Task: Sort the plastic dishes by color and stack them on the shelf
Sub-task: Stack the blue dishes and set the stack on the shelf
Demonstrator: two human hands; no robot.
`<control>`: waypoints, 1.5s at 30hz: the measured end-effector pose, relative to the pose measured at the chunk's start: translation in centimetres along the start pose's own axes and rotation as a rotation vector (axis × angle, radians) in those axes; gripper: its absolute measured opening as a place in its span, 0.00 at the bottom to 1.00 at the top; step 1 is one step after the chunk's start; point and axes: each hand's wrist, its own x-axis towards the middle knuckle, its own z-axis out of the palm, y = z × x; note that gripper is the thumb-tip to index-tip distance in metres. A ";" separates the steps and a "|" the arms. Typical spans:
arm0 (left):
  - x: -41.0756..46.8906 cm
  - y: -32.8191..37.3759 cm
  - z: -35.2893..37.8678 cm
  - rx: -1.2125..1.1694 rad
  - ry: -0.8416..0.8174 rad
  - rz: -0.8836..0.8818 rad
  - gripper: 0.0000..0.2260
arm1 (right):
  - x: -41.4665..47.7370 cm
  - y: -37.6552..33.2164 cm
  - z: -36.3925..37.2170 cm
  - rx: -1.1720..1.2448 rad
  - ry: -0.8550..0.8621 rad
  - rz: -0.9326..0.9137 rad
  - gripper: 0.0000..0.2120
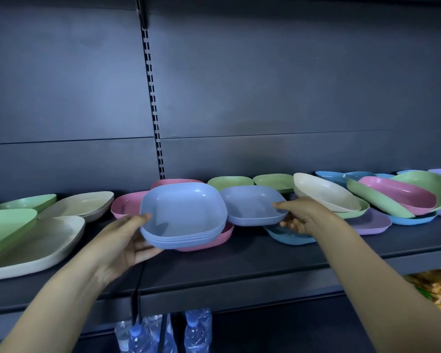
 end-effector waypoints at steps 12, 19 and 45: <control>-1.8 -0.2 -3.6 -0.048 -0.084 0.052 0.06 | -7.6 -1.7 0.8 0.161 0.288 -0.194 0.11; -3.4 -1.4 -3.7 -0.114 -0.172 0.085 0.06 | -13.6 -0.8 3.7 0.267 0.190 -0.211 0.10; -13.6 -8.0 12.8 -0.104 -0.226 0.012 0.11 | -19.4 8.3 -6.9 0.129 -0.025 -0.209 0.13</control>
